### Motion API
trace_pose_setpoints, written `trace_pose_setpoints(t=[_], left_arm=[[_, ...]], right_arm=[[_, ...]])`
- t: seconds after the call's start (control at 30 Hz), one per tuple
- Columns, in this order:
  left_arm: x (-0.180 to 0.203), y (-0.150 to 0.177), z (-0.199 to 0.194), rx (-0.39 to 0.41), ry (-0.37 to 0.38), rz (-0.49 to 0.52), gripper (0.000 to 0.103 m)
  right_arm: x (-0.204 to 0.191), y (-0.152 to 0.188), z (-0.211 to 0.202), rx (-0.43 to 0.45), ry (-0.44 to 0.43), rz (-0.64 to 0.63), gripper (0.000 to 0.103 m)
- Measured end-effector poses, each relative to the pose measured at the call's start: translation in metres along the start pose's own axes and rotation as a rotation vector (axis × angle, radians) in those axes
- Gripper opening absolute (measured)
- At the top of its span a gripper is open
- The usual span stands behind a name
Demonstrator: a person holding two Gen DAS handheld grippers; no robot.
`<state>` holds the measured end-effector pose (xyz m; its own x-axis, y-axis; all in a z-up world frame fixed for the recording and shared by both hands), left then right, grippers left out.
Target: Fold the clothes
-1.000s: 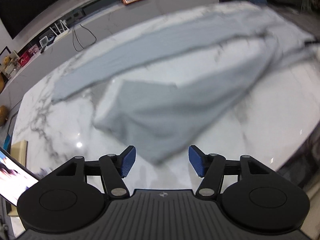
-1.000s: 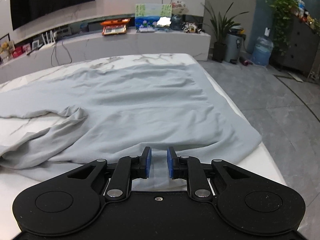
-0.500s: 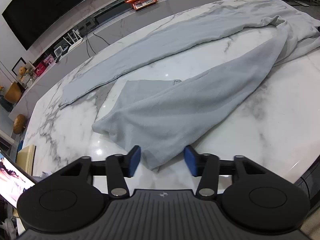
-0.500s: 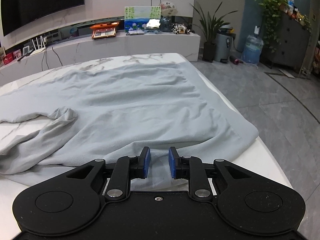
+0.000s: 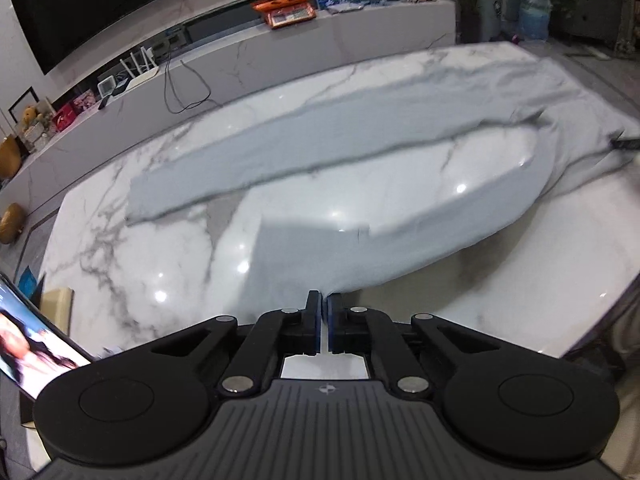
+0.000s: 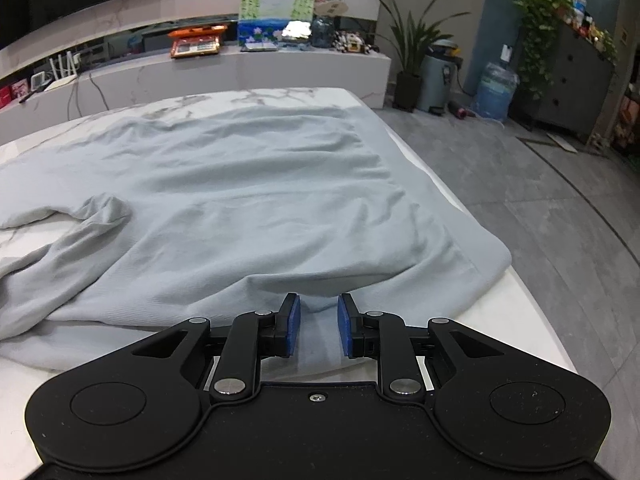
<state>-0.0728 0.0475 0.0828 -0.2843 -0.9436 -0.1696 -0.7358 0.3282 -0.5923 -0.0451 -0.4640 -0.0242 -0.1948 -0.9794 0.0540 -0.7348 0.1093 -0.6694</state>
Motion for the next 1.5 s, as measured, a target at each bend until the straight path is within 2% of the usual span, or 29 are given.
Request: trace_pose_setpoints(t=[0.1,0.2,0.4,0.47,0.6,0.7,0.83,0.97,1.03,1.1,1.23,1.3,1.5], left_arm=[[-0.007,-0.019,-0.016,0.011,0.002,-0.007,0.002],[-0.018,-0.038,-0.008,0.001,-0.045,-0.004,0.002],[-0.047,-0.054,0.066,-0.101,-0.099,-0.060,0.002],[-0.060,-0.056,0.092,-0.130,-0.098,-0.112,0.002],[-0.079,-0.060,0.130,-0.129,-0.073,-0.202,0.002],[-0.085,-0.061,0.151,-0.147,-0.072,-0.227,0.003],[-0.089,-0.060,0.167,-0.162,-0.077,-0.257,0.014],[-0.090,-0.061,0.155,-0.136,-0.068,-0.290,0.028],[-0.083,-0.060,0.133,-0.089,-0.058,-0.282,0.043],[-0.077,-0.059,0.119,-0.067,-0.050,-0.272,0.048],[-0.050,-0.040,0.090,-0.063,-0.011,-0.263,0.048],[-0.030,-0.023,0.081,-0.090,0.015,-0.271,0.048],[0.012,0.012,0.086,-0.132,-0.006,-0.263,0.048]], right_arm=[[0.000,0.000,0.000,0.000,-0.001,0.001,0.020],[0.001,0.001,0.001,0.000,-0.001,0.000,0.020],[0.001,0.001,0.002,0.000,0.000,-0.004,0.020],[0.000,0.000,0.001,0.003,0.002,-0.008,0.021],[-0.001,0.000,0.002,0.009,0.002,-0.015,0.023],[-0.002,0.000,0.002,0.014,0.001,-0.022,0.024],[-0.002,0.000,0.003,0.016,0.000,-0.021,0.025],[0.000,-0.003,0.005,0.017,-0.006,-0.012,0.026],[0.001,-0.003,0.005,0.015,-0.010,-0.004,0.026],[0.002,-0.003,0.005,0.012,-0.015,0.005,0.027],[0.003,-0.004,0.005,0.005,-0.019,0.025,0.027],[0.003,-0.003,0.004,0.002,-0.019,0.027,0.027],[0.002,-0.001,0.001,0.000,-0.025,0.025,0.027]])
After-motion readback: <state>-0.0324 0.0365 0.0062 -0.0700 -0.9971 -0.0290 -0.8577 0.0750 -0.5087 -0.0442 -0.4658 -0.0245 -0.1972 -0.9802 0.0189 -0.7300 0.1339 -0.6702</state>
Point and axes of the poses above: each gripper's, at about its wrist camera, not at the fingertips, and z roughly the way its jaws point, x to its right, y to its underside, the point moved 7 cm from there along z, roughly the way its jaws point, and after that the axes turned 1 degree about -y, right-handed, at the moved point
